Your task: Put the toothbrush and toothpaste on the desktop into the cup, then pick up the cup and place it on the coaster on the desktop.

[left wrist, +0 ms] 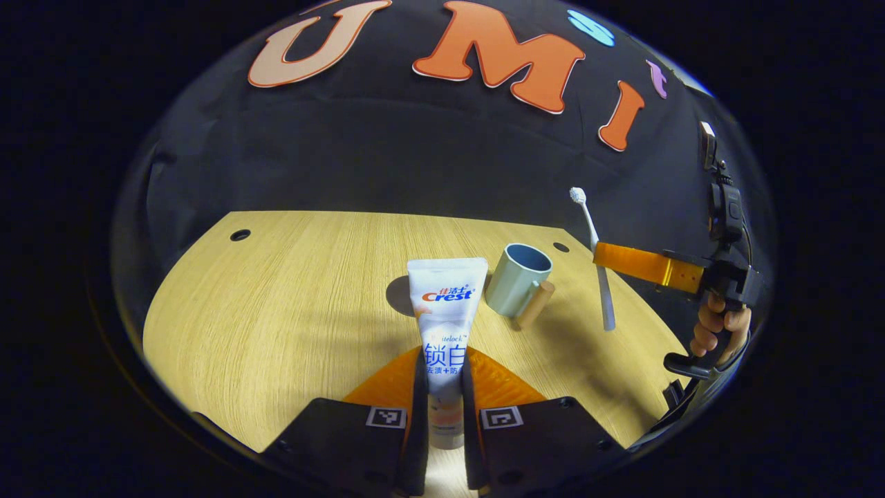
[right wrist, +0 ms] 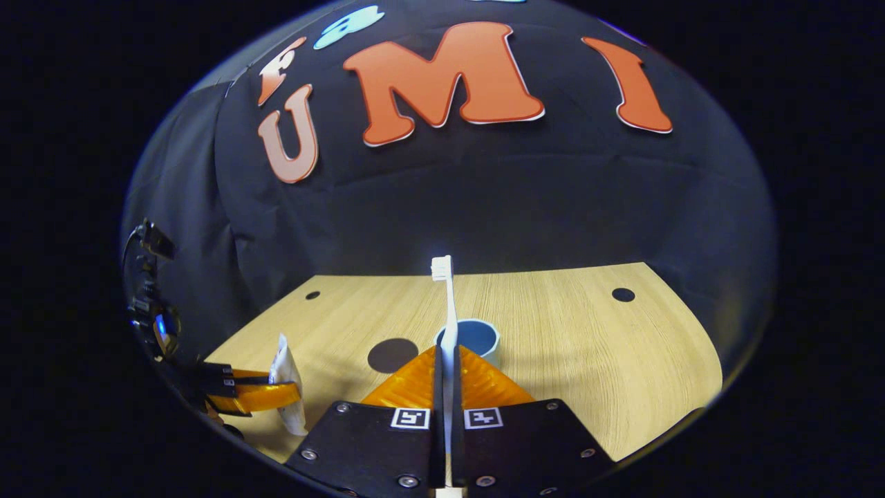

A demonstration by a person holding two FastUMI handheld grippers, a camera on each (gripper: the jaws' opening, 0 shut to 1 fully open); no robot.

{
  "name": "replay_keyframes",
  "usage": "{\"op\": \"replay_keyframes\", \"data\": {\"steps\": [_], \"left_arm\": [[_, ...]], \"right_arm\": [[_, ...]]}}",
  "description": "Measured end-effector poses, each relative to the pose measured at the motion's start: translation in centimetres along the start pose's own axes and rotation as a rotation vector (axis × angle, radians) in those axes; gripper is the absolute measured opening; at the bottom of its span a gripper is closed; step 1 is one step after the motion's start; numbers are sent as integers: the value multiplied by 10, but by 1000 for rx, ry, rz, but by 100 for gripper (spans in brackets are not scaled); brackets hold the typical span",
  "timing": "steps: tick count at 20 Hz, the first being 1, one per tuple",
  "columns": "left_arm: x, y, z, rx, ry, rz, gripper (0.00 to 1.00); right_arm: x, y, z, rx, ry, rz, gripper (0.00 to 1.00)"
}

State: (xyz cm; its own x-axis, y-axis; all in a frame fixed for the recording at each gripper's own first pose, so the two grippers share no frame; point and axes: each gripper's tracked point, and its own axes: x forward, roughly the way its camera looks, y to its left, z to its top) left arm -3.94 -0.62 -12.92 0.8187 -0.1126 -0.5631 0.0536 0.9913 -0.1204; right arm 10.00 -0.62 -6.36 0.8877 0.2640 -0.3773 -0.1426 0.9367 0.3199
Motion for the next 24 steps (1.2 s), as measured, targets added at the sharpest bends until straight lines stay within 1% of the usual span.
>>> {"op": "replay_keyframes", "data": {"steps": [3,6,9,12,13,14,18,22,24], "left_arm": [[-6,1,4,10,-34,-9,25],[-6,0,6,17,-39,-5,25],[-7,1,6,13,-40,-13,25],[-11,1,10,18,-66,-7,25],[-15,1,11,20,-74,-4,25],[-16,1,12,22,-79,-1,25],[-26,1,21,21,-122,-6,25],[-40,-5,33,34,-170,-6,25],[-42,-14,37,36,-188,-13,25]], "right_arm": [[14,-7,17,-13,-86,-16,4],[20,-10,36,-38,-177,-36,4],[26,-10,51,-42,-242,-17,4],[34,-11,61,-49,-302,-2,4],[39,-13,64,-57,-328,-9,4],[43,-15,65,-60,-341,-9,4],[61,-8,63,-55,-374,40,4],[75,-9,65,-86,-449,59,4],[82,-8,58,-73,-444,81,4]]}}
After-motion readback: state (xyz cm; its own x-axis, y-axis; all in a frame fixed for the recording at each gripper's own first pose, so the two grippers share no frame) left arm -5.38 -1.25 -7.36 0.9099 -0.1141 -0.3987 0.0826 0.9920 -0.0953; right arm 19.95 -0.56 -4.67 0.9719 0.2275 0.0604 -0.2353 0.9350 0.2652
